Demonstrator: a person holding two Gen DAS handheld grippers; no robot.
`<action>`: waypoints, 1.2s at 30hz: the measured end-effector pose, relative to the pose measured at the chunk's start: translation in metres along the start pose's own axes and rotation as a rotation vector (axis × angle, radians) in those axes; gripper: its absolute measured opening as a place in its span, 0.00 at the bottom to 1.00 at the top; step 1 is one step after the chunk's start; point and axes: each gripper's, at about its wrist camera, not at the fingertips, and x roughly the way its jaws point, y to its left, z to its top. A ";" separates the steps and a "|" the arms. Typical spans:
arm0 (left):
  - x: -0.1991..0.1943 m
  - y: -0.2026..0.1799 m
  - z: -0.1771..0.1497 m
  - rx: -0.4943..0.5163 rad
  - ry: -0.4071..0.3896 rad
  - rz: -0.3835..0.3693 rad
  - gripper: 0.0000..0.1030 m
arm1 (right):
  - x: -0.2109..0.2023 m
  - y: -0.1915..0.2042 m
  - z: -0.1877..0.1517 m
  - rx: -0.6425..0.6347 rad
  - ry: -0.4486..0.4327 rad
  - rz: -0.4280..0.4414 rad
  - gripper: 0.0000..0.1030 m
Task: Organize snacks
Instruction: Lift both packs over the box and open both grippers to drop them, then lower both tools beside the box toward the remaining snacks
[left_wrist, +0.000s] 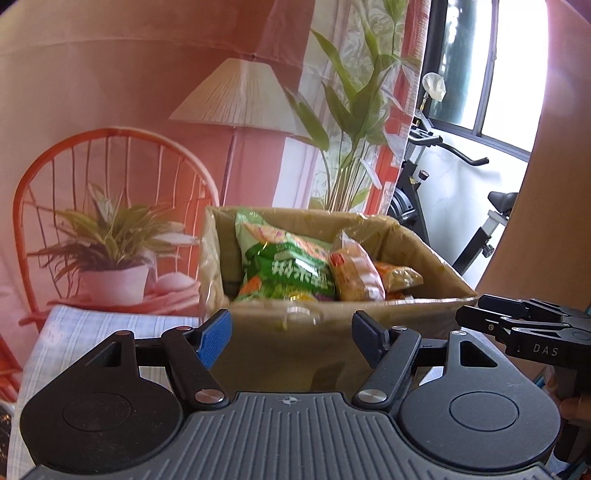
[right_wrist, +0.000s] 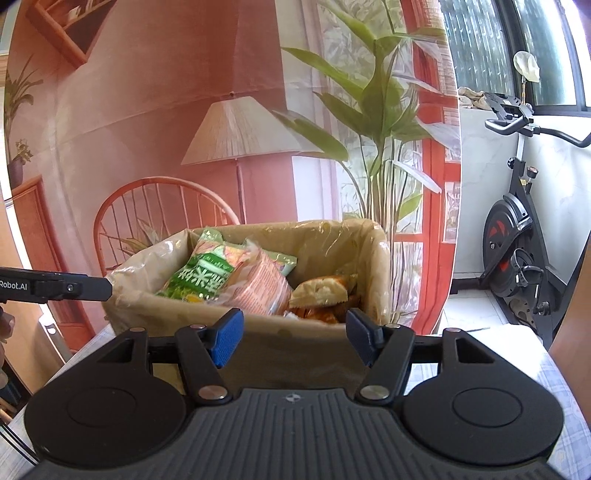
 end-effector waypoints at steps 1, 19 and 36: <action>-0.002 0.000 -0.003 -0.006 0.003 0.000 0.72 | -0.002 0.001 -0.003 -0.001 0.002 0.002 0.63; -0.019 0.009 -0.082 -0.102 0.098 0.013 0.72 | -0.024 0.017 -0.064 0.020 0.078 0.035 0.63; -0.005 0.002 -0.161 -0.161 0.255 -0.036 0.71 | -0.024 0.028 -0.139 0.007 0.244 0.053 0.63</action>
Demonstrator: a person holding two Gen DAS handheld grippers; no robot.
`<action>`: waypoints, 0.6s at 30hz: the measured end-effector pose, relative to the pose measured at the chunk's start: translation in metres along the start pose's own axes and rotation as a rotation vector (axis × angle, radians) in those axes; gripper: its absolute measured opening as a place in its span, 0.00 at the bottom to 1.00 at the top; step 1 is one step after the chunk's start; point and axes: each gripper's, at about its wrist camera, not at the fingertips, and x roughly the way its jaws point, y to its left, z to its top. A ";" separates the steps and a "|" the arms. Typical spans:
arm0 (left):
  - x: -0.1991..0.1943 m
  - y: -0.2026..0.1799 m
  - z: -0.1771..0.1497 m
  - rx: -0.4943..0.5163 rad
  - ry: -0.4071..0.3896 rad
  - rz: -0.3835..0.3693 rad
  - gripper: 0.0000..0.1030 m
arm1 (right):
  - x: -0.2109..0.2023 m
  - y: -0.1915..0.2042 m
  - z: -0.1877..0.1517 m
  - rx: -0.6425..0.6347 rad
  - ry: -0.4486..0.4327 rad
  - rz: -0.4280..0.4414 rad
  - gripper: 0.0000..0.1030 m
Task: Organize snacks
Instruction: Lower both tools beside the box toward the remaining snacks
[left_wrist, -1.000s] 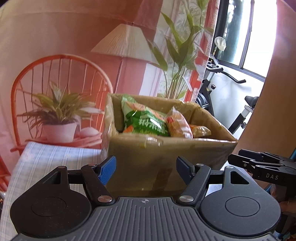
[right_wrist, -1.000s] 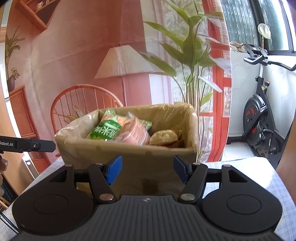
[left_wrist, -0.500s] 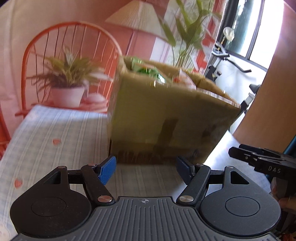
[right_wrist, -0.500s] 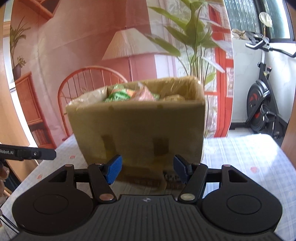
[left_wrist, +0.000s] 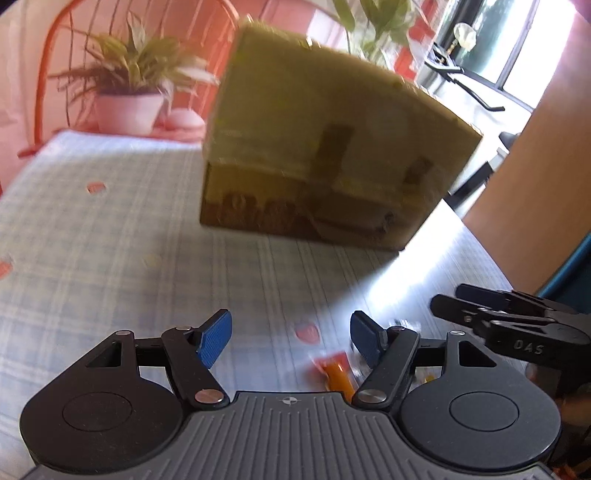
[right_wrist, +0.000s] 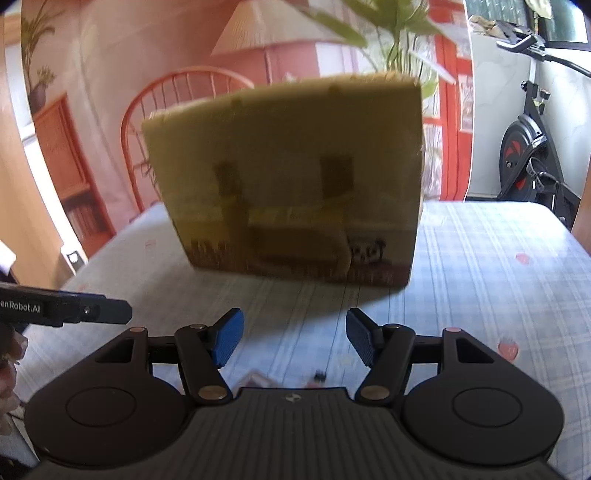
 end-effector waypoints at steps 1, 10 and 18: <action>0.001 -0.002 -0.005 0.002 0.010 -0.006 0.71 | 0.001 0.000 -0.004 -0.003 0.010 -0.001 0.63; 0.023 -0.020 -0.024 0.009 0.090 -0.058 0.69 | 0.008 -0.004 -0.031 0.035 0.071 0.000 0.63; 0.040 -0.021 -0.029 -0.016 0.134 -0.014 0.55 | 0.010 -0.009 -0.036 0.049 0.075 0.006 0.63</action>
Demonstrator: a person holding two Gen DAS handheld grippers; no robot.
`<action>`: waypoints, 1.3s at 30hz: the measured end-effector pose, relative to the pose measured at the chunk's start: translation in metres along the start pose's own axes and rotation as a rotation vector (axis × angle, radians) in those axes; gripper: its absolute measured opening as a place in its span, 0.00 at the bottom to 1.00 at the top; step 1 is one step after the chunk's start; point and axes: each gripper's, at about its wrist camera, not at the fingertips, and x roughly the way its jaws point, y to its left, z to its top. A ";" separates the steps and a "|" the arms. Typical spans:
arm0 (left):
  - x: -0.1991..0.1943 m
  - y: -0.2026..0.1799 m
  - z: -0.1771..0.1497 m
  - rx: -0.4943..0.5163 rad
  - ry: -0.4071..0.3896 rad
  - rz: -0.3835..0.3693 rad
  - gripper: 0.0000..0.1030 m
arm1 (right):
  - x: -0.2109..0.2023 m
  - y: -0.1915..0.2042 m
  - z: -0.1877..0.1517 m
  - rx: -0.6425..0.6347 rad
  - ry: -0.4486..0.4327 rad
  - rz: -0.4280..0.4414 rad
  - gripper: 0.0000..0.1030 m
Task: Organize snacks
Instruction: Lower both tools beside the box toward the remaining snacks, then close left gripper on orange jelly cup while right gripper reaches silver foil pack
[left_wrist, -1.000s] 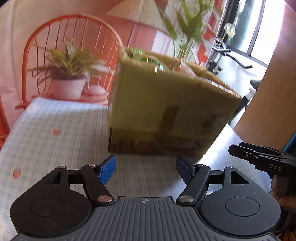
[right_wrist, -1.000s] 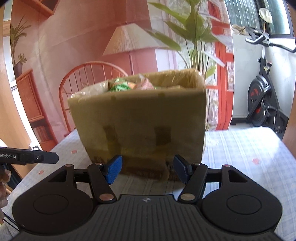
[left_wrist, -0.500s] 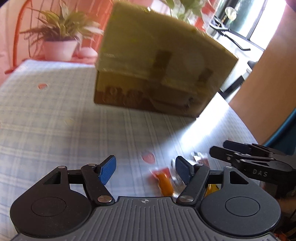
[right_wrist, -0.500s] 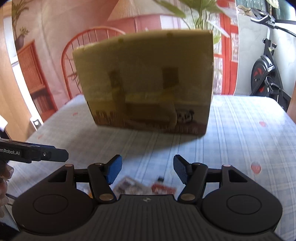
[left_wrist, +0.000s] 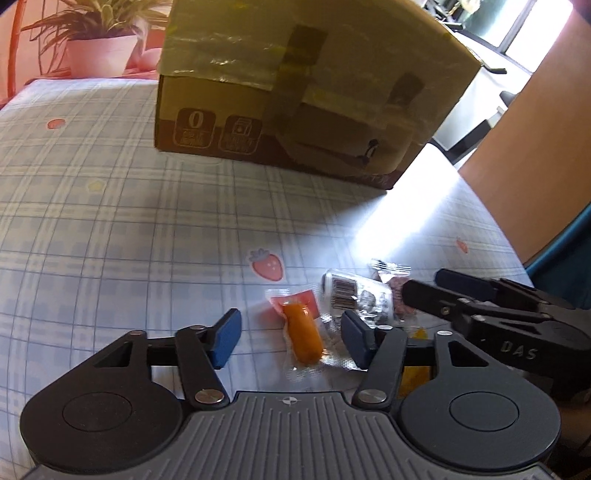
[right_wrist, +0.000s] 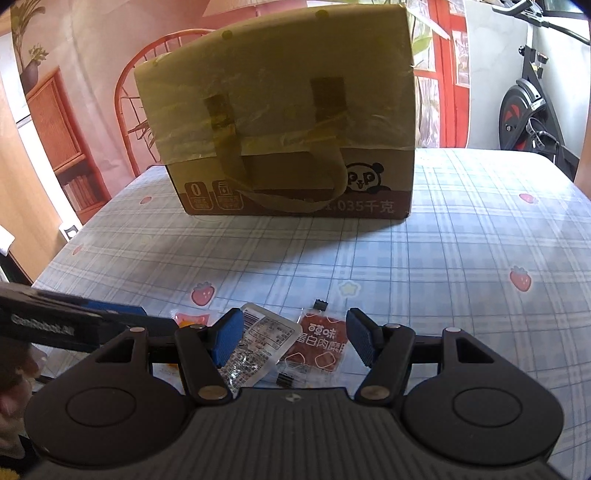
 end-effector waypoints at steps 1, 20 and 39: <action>0.000 0.001 0.000 -0.003 0.000 0.002 0.50 | 0.000 -0.001 0.000 0.004 -0.001 -0.001 0.63; 0.015 -0.010 -0.003 0.051 0.018 -0.005 0.23 | 0.005 -0.011 -0.006 0.061 0.018 0.010 0.63; -0.001 0.028 -0.003 -0.022 -0.061 0.052 0.20 | 0.015 0.030 -0.015 -0.067 0.098 0.076 0.58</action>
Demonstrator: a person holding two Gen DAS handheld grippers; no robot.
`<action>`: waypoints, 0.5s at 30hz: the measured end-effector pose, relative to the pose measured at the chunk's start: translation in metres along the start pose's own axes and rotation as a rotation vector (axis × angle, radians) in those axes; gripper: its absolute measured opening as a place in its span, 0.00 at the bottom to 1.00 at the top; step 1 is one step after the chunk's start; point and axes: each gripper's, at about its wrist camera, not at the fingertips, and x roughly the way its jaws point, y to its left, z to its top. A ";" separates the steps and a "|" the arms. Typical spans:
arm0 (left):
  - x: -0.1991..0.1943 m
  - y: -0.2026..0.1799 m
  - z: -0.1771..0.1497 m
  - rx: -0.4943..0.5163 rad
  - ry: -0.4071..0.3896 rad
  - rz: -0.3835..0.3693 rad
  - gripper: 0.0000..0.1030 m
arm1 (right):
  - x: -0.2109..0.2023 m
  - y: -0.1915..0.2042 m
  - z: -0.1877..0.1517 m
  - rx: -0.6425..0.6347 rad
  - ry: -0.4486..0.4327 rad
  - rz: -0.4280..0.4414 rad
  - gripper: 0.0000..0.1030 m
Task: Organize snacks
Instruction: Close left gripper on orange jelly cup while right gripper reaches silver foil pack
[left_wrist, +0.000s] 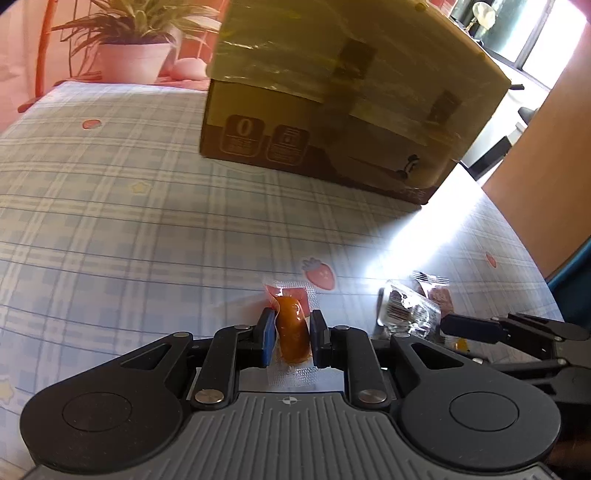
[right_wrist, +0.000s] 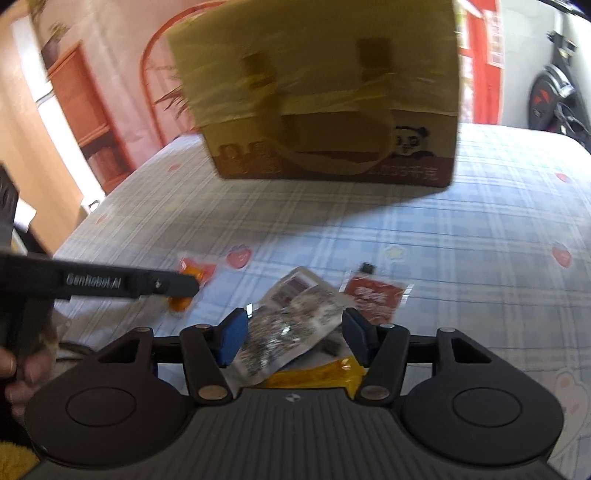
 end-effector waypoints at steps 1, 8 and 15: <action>-0.001 0.002 0.000 -0.004 -0.002 -0.002 0.20 | 0.001 0.003 0.000 -0.011 0.009 -0.008 0.58; -0.001 0.007 -0.002 -0.004 -0.017 -0.027 0.20 | 0.009 0.006 0.003 -0.052 0.026 -0.056 0.52; -0.003 0.011 -0.006 -0.019 -0.028 -0.057 0.20 | 0.025 0.001 0.021 -0.103 0.025 -0.119 0.49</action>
